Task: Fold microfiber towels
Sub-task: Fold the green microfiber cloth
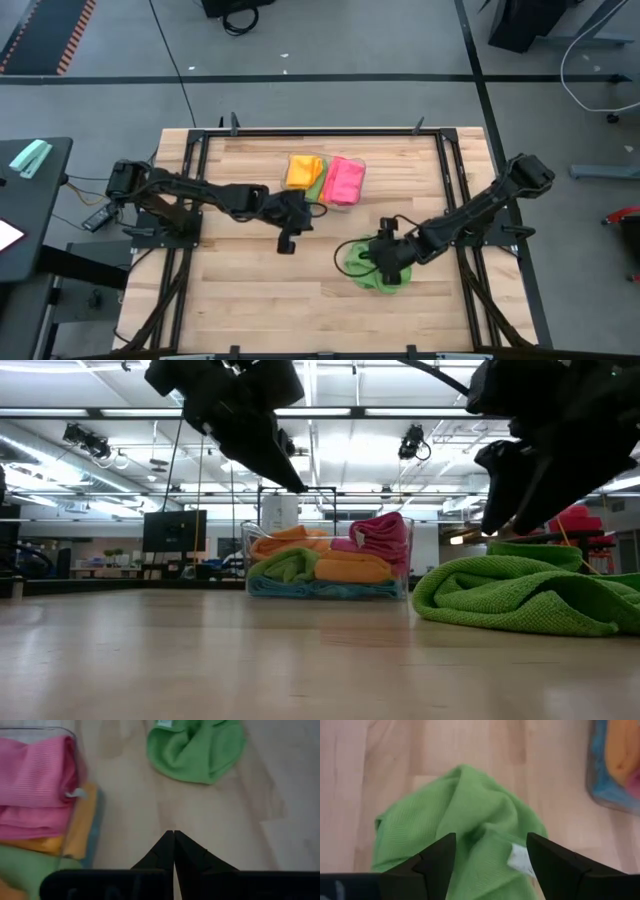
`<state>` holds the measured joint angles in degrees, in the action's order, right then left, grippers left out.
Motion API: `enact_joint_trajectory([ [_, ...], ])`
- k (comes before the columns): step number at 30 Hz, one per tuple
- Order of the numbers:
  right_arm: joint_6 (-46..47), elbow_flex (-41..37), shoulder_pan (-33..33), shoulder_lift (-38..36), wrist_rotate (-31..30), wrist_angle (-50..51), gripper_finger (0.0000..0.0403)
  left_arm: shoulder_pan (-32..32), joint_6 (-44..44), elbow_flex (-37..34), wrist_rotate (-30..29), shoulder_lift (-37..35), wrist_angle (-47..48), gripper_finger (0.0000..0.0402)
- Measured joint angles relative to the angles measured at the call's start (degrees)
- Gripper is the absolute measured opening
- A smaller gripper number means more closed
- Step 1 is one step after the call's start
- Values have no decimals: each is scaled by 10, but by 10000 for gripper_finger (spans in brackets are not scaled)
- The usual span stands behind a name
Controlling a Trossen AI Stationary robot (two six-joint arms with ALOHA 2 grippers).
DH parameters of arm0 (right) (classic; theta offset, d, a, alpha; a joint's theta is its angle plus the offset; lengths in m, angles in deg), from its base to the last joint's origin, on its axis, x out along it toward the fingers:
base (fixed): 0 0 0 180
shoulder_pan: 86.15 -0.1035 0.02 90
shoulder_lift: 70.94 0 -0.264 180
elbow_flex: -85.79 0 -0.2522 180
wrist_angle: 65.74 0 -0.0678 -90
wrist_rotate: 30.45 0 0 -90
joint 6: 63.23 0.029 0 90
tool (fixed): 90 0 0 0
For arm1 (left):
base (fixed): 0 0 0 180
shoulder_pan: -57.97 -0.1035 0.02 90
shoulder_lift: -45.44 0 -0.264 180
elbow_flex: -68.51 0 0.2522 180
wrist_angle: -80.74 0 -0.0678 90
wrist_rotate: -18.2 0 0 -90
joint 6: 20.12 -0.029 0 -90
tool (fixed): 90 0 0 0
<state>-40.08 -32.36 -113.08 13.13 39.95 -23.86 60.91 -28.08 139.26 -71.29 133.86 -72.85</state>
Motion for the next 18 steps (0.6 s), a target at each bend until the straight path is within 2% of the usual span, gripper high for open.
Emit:
enact_joint_trajectory([
  [4,5,-1,-14,15,-32,2,236,16,34,0,0,0,11,14],
  [12,26,-17,-12,52,-30,-16,175,66,40,-13,0,0,59,24],
  [18,33,-17,-12,53,-30,-24,93,96,-3,-18,0,0,57,11],
])
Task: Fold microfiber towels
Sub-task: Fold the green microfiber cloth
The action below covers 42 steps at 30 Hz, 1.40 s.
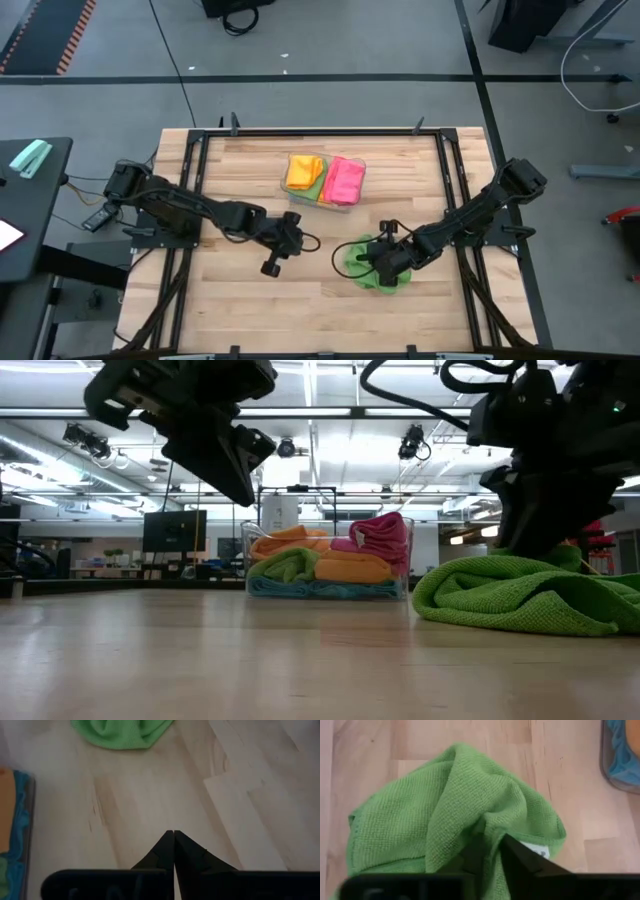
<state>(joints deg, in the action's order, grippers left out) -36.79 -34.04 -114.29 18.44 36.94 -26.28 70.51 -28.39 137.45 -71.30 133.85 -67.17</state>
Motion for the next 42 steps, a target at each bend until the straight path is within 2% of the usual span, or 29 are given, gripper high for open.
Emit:
enact_joint_trajectory([
  [4,14,0,0,0,0,0,26,3,-9,-1,0,0,-5,12],
  [6,17,0,0,-2,0,1,9,3,-20,-4,0,0,-5,18],
  [17,-1,85,0,-5,-9,65,7,2,-50,-49,-2,0,-59,8],
  [27,-135,219,4,-5,-49,63,6,-31,-134,-89,-29,0,-117,26],
  [33,-241,287,4,-5,-48,63,6,-42,-90,-89,-28,0,-106,14],
  [38,-328,337,16,-6,-48,62,5,-18,-83,-89,-28,0,-116,14],
  [42,-387,357,33,-6,-48,64,5,5,-46,-89,-28,0,-129,21],
])
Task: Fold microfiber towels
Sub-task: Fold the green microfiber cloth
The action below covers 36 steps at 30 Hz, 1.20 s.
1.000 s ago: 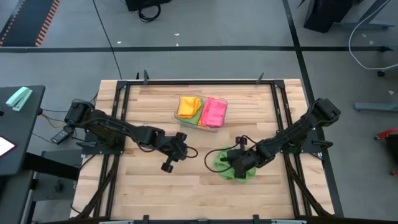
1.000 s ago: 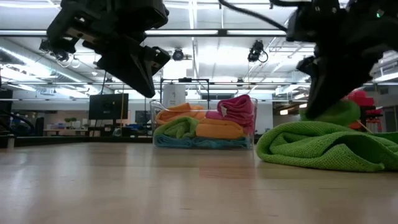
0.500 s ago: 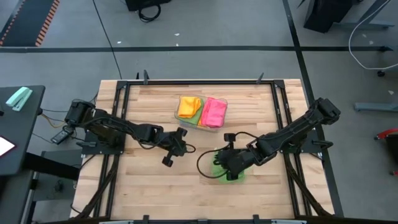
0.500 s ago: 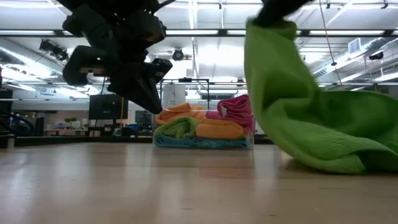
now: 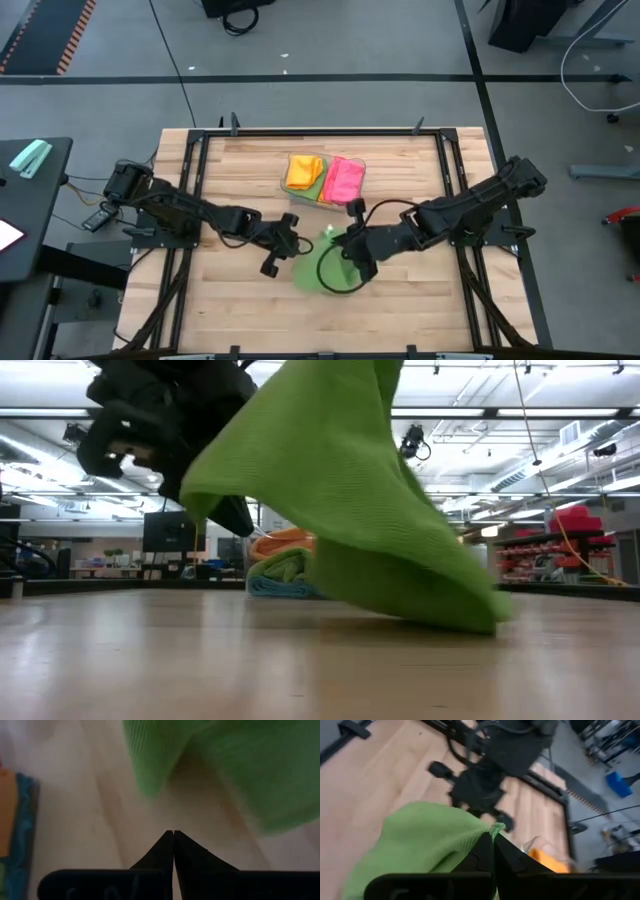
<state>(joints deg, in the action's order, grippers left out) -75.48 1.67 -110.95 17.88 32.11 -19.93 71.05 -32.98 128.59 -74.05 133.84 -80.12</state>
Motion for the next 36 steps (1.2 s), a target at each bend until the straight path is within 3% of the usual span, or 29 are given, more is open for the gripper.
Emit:
enact_joint_trajectory([
  [8,-97,25,38,0,11,-20,5,40,133,0,1,0,8,14],
  [15,-124,29,60,0,72,-16,5,44,230,0,-26,0,9,33],
  [19,-111,24,80,0,151,1,5,60,249,0,-36,0,0,59],
  [26,-100,-68,120,0,326,-19,5,95,273,0,-68,0,-19,73],
  [30,-151,-124,117,0,362,-33,5,96,300,1,-91,0,-58,65],
  [36,-128,-184,118,0,398,-69,5,79,317,1,-205,2,-135,88],
])
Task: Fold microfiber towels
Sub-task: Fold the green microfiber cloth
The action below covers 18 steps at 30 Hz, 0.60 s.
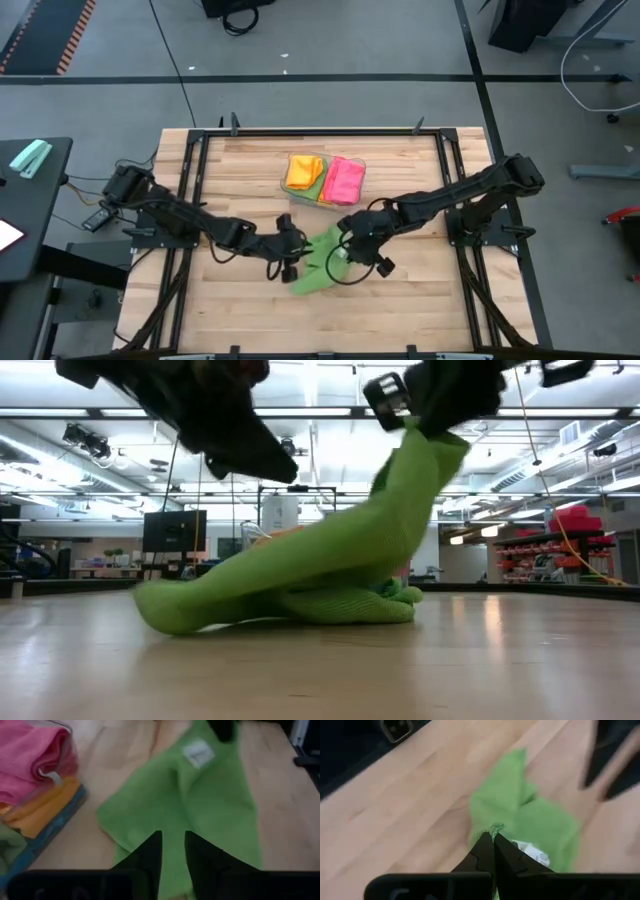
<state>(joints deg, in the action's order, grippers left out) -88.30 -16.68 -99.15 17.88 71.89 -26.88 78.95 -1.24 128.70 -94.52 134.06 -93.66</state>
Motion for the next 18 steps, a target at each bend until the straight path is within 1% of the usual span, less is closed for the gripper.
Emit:
enact_joint_trajectory([
  [3,38,-29,0,0,25,-6,5,-11,2,0,2,10,-3,112],
  [5,67,-48,0,0,28,-6,8,-17,8,0,19,20,-2,125],
  [9,127,-82,0,0,29,-6,19,-22,32,0,89,45,-5,146],
  [13,179,-107,0,0,31,-6,26,-18,65,0,133,65,-4,157],
  [18,194,-116,0,0,30,-9,28,-8,104,0,210,67,-6,162],
])
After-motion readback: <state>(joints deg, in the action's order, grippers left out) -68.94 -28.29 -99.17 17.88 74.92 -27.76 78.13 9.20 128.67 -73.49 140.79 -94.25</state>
